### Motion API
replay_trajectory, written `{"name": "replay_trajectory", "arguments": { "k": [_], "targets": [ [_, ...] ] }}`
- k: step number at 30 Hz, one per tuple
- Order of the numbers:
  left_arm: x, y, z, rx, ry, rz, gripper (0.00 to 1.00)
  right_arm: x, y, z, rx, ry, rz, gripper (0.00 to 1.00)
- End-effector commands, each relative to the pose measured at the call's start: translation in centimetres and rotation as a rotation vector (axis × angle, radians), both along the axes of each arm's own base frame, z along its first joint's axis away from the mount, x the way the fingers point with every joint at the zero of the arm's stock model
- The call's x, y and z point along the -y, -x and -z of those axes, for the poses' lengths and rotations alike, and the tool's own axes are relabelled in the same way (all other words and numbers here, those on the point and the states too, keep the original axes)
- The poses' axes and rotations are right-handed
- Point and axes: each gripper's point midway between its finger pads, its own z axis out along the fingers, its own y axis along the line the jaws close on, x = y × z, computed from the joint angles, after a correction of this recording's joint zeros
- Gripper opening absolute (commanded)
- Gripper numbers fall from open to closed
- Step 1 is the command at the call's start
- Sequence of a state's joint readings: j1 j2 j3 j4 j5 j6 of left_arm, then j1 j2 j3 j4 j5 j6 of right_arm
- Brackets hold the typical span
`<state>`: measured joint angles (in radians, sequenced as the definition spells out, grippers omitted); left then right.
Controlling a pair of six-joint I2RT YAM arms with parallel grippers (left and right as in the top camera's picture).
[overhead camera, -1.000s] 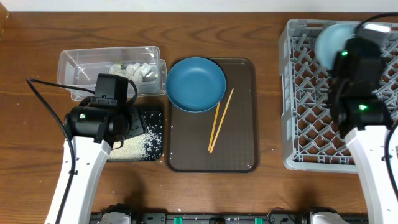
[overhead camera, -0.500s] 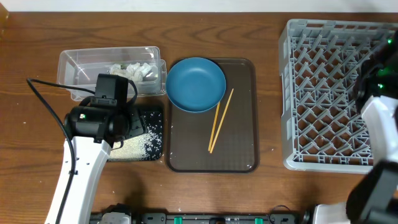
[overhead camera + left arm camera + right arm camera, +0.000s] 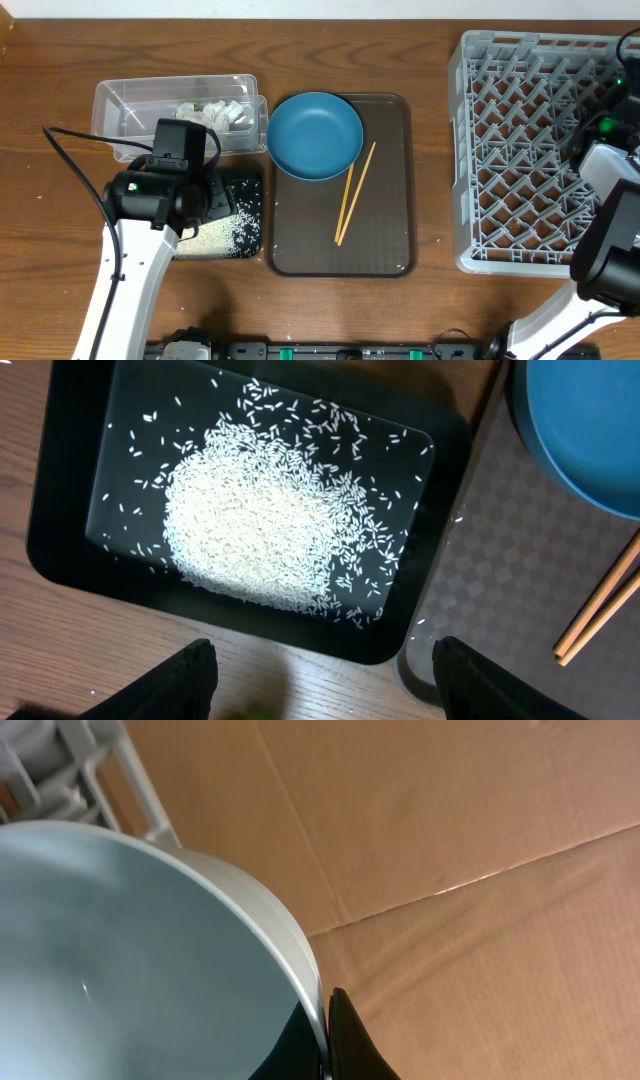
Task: Sort waste into correct bins and load items into the dishwasher rack
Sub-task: 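Lift the light-blue bowl and place it upright in the dish rack, then move the right gripper to the blue plate and grasp its rim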
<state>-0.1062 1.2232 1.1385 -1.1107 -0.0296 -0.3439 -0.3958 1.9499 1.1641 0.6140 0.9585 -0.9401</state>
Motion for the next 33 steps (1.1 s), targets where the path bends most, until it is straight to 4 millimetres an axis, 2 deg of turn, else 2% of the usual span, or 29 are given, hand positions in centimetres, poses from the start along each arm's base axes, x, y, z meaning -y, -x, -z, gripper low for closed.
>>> {"name": "replay_trajectory", "arguments": {
  "k": [1, 5, 10, 14, 18, 20, 23, 25, 28, 31, 33],
  "targets": [
    [-0.2, 0.1, 0.1, -0.004, -0.001, -0.022, 0.72, 0.9, 0.6, -0.2, -0.013, 0.012, 0.026, 0.01],
    [-0.2, 0.1, 0.1, -0.003, 0.002, -0.030, 0.72, 0.7, 0.5, 1.3, -0.037, -0.026, 0.023, 0.01],
    [-0.2, 0.1, 0.1, -0.003, 0.002, -0.030, 0.72, -1.0, 0.2, 3.9, -0.026, -0.119, 0.015, 0.02],
    [-0.2, 0.1, 0.1, -0.003, 0.002, -0.030, 0.72, -2.9, 0.0, 5.6, -0.035, -0.174, 0.012, 0.33],
    [-0.2, 0.1, 0.1, -0.003, 0.002, -0.030, 0.72, -4.4, -0.3, 5.9, -0.016, -0.184, 0.018, 0.45],
    [-0.2, 0.1, 0.1, -0.004, 0.002, -0.030, 0.72, -5.1, -0.5, 5.6, -0.017, -0.178, 0.011, 0.47],
    [-0.2, 0.1, 0.1, -0.004, 0.002, -0.030, 0.72, -6.1, -1.1, 4.4, 0.009, -0.169, -0.012, 0.55],
    [-0.2, 0.1, 0.1, -0.003, 0.002, -0.030, 0.72, -6.9, -1.4, 3.1, 0.041, -0.164, -0.032, 0.63],
    [-0.2, 0.1, 0.1, -0.003, 0.002, -0.030, 0.72, -8.0, -1.7, 0.6, 0.122, -0.161, -0.058, 0.69],
    [-0.2, 0.1, 0.1, -0.003, 0.002, -0.030, 0.72, -10.1, -2.4, -1.1, 0.126, -0.195, -0.152, 0.72],
    [-0.2, 0.1, 0.1, -0.003, 0.002, -0.030, 0.72, -11.5, -2.7, -1.4, 0.118, -0.231, -0.204, 0.74]
  ]
}}
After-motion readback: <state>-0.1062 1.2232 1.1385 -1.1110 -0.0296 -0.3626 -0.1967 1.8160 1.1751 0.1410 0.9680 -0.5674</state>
